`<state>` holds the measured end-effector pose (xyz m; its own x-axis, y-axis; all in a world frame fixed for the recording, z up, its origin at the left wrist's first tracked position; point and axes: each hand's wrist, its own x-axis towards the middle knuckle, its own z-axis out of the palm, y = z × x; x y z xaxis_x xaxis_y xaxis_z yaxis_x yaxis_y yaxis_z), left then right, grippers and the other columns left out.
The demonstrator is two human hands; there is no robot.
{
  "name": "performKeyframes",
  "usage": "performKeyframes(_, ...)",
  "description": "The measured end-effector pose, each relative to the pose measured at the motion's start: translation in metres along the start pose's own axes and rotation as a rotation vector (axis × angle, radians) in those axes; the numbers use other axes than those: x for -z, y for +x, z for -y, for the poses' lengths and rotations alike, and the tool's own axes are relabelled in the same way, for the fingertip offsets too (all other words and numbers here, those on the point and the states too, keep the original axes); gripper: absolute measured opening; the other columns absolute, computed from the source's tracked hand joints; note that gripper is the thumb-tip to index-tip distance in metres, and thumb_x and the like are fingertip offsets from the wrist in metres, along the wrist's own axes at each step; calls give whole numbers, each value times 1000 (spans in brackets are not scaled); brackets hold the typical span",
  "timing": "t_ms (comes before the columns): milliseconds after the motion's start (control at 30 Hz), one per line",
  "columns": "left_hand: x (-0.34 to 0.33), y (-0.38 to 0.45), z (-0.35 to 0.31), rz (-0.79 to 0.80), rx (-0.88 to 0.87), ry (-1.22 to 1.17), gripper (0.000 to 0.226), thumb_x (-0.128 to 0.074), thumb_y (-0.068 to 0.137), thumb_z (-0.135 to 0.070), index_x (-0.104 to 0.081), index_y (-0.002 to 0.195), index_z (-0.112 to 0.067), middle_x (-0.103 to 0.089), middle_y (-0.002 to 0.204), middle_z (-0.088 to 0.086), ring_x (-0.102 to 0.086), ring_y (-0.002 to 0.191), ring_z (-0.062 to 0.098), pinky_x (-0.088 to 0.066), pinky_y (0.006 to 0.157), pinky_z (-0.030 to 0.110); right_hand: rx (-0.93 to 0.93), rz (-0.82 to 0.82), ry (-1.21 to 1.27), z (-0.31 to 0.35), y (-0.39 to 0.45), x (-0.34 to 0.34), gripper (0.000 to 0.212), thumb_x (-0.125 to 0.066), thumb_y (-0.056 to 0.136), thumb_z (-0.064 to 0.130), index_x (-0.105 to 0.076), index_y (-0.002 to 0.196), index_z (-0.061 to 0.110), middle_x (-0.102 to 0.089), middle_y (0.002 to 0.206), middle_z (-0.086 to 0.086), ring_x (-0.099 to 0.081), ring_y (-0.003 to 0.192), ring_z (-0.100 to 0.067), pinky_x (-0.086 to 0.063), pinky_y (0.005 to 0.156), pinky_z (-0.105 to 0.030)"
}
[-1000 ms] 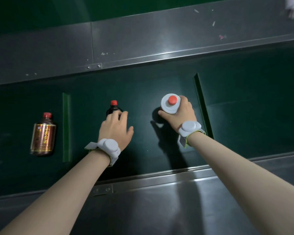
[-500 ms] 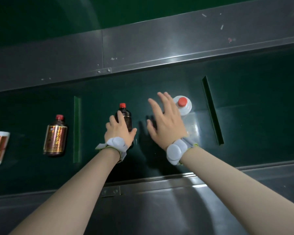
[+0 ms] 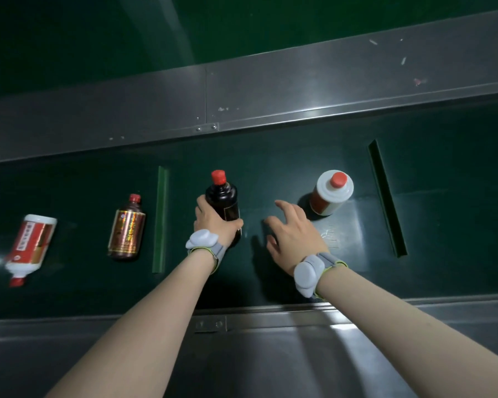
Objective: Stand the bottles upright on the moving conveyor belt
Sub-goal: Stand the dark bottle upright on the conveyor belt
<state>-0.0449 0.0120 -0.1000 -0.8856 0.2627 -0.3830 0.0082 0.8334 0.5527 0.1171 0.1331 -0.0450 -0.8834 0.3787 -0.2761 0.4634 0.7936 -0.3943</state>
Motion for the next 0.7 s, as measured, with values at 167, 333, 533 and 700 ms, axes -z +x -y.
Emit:
performKeyframes(167, 15, -1, 18, -113, 25, -240, 85, -94, 68, -30, -38, 132, -33, -62, 123, -5, -63, 98, 23, -46, 86, 31, -9, -6, 37, 25, 6, 6, 33, -57, 98, 29, -61, 125, 10, -30, 164, -19, -33, 147, -41, -45, 110, -45)
performKeyframes(333, 29, -10, 39, -91, 37, -292, 78, -96, 71, -28, -35, 117, -44, -62, 111, -13, -66, 91, 15, -46, 83, 28, -15, 23, 53, 47, 2, 3, 31, -57, 99, 30, -62, 124, 12, -32, 164, -17, -36, 144, -40, -50, 103, -45)
performKeyframes(533, 63, -23, 41, -57, -87, -231, 61, -92, 79, -27, -52, 126, -29, -63, 132, -3, -68, 107, 21, -55, 95, 38, -39, 45, 51, 77, -1, 12, 35, -59, 98, 29, -61, 129, 12, -33, 163, -17, -38, 143, -42, -50, 104, -46)
performKeyframes(700, 105, -21, 41, -60, -173, -207, 54, -88, 86, -22, -57, 130, -24, -62, 133, -4, -69, 107, 14, -58, 89, 33, -50, 0, 61, 116, 5, 27, 42, -60, 98, 30, -59, 134, 11, -37, 160, -18, -40, 142, -44, -49, 106, -50)
